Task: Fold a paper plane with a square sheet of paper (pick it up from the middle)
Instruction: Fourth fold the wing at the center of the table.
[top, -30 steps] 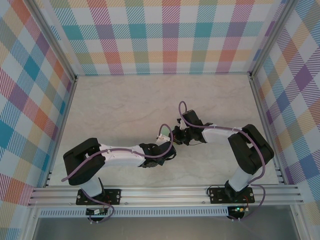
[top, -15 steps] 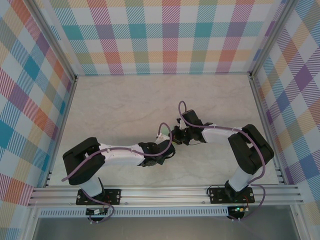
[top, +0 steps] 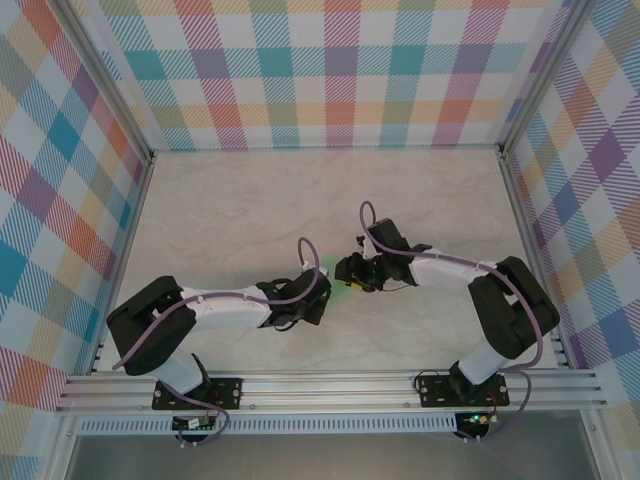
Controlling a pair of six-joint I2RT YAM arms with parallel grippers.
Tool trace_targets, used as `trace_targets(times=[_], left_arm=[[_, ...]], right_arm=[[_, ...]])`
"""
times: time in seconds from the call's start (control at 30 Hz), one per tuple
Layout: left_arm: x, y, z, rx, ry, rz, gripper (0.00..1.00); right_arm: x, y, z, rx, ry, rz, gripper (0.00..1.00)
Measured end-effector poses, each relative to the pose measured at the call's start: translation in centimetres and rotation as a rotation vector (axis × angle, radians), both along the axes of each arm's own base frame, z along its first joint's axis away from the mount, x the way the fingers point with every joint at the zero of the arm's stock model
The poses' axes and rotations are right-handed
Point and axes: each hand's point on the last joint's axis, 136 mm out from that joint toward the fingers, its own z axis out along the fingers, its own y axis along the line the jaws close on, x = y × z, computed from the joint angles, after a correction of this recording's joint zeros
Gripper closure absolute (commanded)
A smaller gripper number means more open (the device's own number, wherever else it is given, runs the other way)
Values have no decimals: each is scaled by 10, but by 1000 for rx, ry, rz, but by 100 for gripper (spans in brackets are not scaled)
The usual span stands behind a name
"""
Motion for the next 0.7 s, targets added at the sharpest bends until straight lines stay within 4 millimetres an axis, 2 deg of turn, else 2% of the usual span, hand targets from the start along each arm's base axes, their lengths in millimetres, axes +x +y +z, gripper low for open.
trace_targets(times=[0.2, 0.27, 0.43, 0.57, 0.7], left_arm=[[2, 0, -3, -106, 68, 14, 100], [4, -1, -3, -137, 86, 16, 100], [6, -3, -3, -205, 124, 18, 100], [7, -6, -3, -249, 150, 22, 100], [9, -8, -4, -282, 169, 33, 100]], right_arm=[[-3, -4, 12, -6, -41, 17, 51], [-3, -4, 13, -5, -45, 24, 56], [-8, 0, 16, 26, -38, 57, 75], [-12, 6, 15, 52, -27, 89, 82], [-11, 10, 1, 35, 8, 96, 85]])
